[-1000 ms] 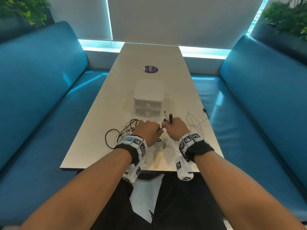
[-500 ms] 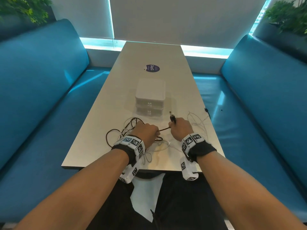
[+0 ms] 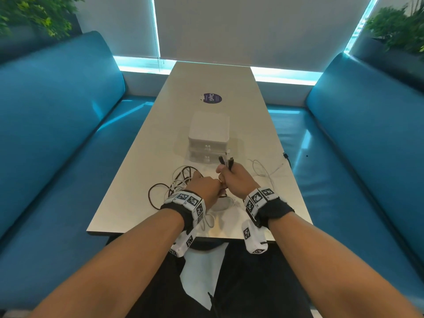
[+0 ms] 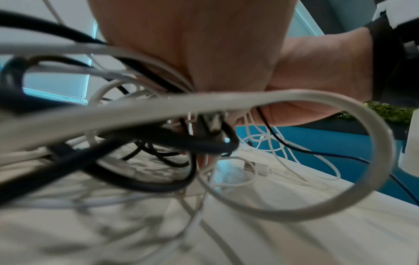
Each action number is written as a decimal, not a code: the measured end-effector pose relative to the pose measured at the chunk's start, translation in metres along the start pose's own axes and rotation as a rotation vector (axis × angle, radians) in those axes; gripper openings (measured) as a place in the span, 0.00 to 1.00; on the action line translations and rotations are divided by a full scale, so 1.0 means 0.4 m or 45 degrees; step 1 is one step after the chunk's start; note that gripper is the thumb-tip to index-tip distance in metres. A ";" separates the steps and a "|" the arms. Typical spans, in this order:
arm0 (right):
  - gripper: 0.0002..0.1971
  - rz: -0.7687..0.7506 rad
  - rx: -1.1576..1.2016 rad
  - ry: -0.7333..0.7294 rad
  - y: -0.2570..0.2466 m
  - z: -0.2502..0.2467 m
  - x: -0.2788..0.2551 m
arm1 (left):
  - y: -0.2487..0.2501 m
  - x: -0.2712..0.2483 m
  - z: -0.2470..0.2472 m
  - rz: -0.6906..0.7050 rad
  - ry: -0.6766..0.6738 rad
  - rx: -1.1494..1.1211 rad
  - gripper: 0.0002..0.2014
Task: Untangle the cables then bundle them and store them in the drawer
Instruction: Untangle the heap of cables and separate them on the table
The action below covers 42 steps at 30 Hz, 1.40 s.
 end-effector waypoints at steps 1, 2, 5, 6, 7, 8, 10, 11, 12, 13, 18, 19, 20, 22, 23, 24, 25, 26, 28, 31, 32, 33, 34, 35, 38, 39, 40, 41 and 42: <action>0.12 0.004 -0.013 0.007 -0.003 0.001 -0.003 | -0.001 -0.002 0.001 0.008 -0.002 0.002 0.10; 0.12 0.007 -0.073 0.013 -0.006 -0.001 -0.007 | 0.000 -0.005 0.002 0.025 -0.007 0.004 0.09; 0.13 -0.080 -0.416 -0.023 -0.017 0.003 -0.021 | 0.012 -0.016 0.004 0.127 -0.033 0.135 0.10; 0.13 -0.121 -0.521 -0.038 -0.024 0.006 -0.026 | 0.016 -0.019 0.004 0.160 -0.029 0.193 0.10; 0.13 -0.159 -0.597 -0.043 -0.029 0.009 -0.027 | 0.015 -0.022 0.002 0.173 -0.024 0.222 0.10; 0.13 -0.195 -0.659 -0.037 -0.034 0.006 -0.028 | 0.009 -0.021 -0.001 0.175 -0.015 0.219 0.10; 0.14 -0.236 -0.752 0.011 -0.042 -0.017 -0.024 | -0.017 -0.022 -0.004 0.154 -0.005 0.198 0.08; 0.14 -0.225 -0.760 0.053 -0.042 -0.040 -0.020 | -0.033 -0.023 -0.006 0.129 -0.012 0.184 0.08; 0.14 -0.198 -0.746 0.102 -0.040 -0.068 -0.016 | -0.049 -0.026 -0.008 0.109 -0.015 0.170 0.09; 0.14 -0.156 -0.721 0.147 -0.033 -0.097 -0.010 | -0.061 -0.028 -0.009 0.096 -0.017 0.161 0.09; 0.15 0.047 -0.719 0.216 0.020 -0.155 -0.004 | -0.064 -0.013 0.002 0.099 -0.033 0.124 0.08; 0.16 0.058 -0.741 0.200 0.024 -0.145 -0.008 | -0.061 -0.006 0.003 0.080 -0.028 0.089 0.08; 0.16 0.055 -0.750 0.174 0.024 -0.132 -0.014 | -0.059 0.001 0.005 0.053 -0.035 0.063 0.09; 0.15 0.056 -0.704 0.128 0.020 -0.104 -0.019 | -0.050 0.007 0.001 0.016 -0.041 0.046 0.10; 0.13 0.078 -0.627 0.091 0.021 -0.087 -0.018 | -0.044 0.007 -0.002 0.002 -0.043 0.050 0.11; 0.12 0.093 -0.526 0.057 0.020 -0.071 -0.019 | -0.039 0.005 -0.007 -0.006 -0.044 0.057 0.12; 0.10 0.112 -0.452 0.035 0.019 -0.057 -0.016 | -0.033 0.003 -0.011 -0.005 -0.046 0.074 0.13; 0.09 0.116 -0.419 0.016 0.015 -0.042 -0.014 | -0.027 0.000 -0.015 0.004 -0.037 0.102 0.12; 0.09 0.086 -0.463 -0.020 0.004 -0.017 -0.011 | -0.019 -0.007 -0.017 0.021 -0.019 0.147 0.09; 0.11 0.074 -0.536 -0.065 0.005 0.002 -0.012 | -0.017 -0.009 -0.016 0.023 0.026 0.165 0.12; 0.12 0.080 -0.545 -0.092 0.008 0.004 -0.014 | -0.019 -0.007 -0.015 0.025 0.039 0.177 0.14; 0.13 0.098 -0.555 -0.115 0.015 0.005 -0.016 | -0.024 -0.004 -0.012 0.025 0.043 0.198 0.16; 0.14 0.106 -0.562 -0.134 0.019 0.003 -0.019 | -0.028 -0.004 -0.011 0.025 0.055 0.211 0.16; 0.16 0.107 -0.570 -0.152 0.021 -0.002 -0.023 | -0.031 -0.002 -0.011 0.021 0.073 0.212 0.15; 0.18 0.061 -0.612 -0.190 0.018 -0.022 -0.031 | -0.040 0.004 -0.019 0.011 0.141 0.127 0.09; 0.18 0.046 -0.620 -0.192 0.018 -0.029 -0.031 | -0.047 0.009 -0.025 0.004 0.164 0.080 0.07; 0.17 0.032 -0.632 -0.192 0.018 -0.037 -0.034 | -0.056 0.013 -0.031 -0.008 0.167 0.026 0.05; 0.17 0.014 -0.651 -0.189 0.019 -0.044 -0.034 | -0.065 0.017 -0.034 -0.024 0.146 -0.013 0.08; 0.17 0.001 -0.684 -0.185 0.018 -0.049 -0.036 | -0.070 0.019 -0.037 -0.029 0.110 -0.029 0.11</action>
Point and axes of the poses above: each hand's wrist, its own x-axis towards the middle knuckle, its own z-axis out of the palm, y = z × x, the point moved 6 cm from there along x, towards the middle knuckle
